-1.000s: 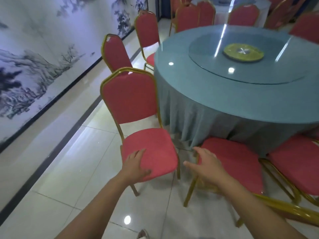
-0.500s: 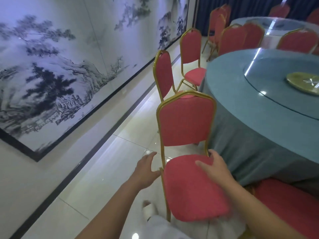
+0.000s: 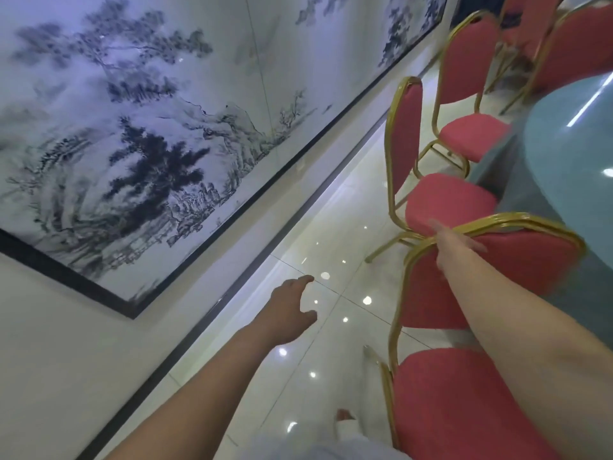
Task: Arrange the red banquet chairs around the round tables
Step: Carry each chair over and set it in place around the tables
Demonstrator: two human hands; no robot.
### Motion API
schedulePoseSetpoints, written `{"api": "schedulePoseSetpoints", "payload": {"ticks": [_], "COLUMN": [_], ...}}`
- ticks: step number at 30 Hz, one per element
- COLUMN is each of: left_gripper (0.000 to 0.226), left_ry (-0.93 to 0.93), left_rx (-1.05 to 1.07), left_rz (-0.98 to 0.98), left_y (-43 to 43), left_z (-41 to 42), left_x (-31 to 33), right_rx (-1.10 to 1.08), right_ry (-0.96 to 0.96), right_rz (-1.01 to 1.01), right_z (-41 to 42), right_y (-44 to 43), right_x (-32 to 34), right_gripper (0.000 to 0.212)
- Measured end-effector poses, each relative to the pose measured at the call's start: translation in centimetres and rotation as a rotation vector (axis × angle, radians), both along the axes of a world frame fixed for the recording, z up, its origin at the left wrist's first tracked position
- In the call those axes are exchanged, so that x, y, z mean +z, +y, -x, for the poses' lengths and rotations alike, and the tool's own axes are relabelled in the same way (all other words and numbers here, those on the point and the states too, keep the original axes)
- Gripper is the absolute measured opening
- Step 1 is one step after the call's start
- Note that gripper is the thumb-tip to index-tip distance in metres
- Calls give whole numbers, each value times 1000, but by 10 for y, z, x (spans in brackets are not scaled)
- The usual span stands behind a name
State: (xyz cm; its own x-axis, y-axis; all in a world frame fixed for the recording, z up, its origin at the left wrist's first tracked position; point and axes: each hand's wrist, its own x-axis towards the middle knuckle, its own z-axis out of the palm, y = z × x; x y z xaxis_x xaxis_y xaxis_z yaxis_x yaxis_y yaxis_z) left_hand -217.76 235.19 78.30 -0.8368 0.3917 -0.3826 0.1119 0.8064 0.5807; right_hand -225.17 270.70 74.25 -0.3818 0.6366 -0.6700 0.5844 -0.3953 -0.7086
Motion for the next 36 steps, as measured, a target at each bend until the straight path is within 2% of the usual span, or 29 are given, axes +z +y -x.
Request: {"api": "schedulePoseSetpoints", "payload": {"ticks": [1,2,4,6,10,14,17,20,22,25,26,28,30,36], "left_gripper": [70,71,70,68,68,84,107,118,98,46,35,27,30,21], "left_ry": [-18,-36,-54,-36,-13,34,189,516,640,583,563,566,541,535], "left_rx": [-37,-77,-147,-213,-378,-578,-806,-1149,-1373,-1493,-1516,-1601,-1629,-1446], "left_rz": [16,31,45,37,-12,-84,-51,95,190,144,102,65,67,49], "left_y": [-7,-12,-20,-24,-15,10,42,68,73,63,58,50,44,64], "left_z": [10,22,51,84,142,178,185,180,174,159,151,132,114,68], "left_x": [-5,-9,-16,-21,-16,-13,-9,-12,-18,-24,-25,-24,-24,-28], "right_rx": [-33,-135,-364,-397,-207,56,236,413,542,613,626,660,688,517], "right_ry": [-2,-36,-143,-160,-85,-40,-12,47,33,0,-7,-49,-127,-278], "right_rz": [-24,-59,-141,-156,-177,-210,-191,-98,-77,-27,-17,-55,-125,-256], "right_z": [11,20,29,29,0,-39,-79,-133,-168,-216,-231,-261,-288,-354], "right_y": [-4,-9,-23,-40,-98,-182,-242,-290,-313,-331,-333,-332,-323,-249], "right_x": [-12,-20,-21,-16,-24,-23,-14,-5,2,12,14,16,20,23], "right_gripper": [89,91,109,117,118,121,125,127,124,120,120,118,113,84]}}
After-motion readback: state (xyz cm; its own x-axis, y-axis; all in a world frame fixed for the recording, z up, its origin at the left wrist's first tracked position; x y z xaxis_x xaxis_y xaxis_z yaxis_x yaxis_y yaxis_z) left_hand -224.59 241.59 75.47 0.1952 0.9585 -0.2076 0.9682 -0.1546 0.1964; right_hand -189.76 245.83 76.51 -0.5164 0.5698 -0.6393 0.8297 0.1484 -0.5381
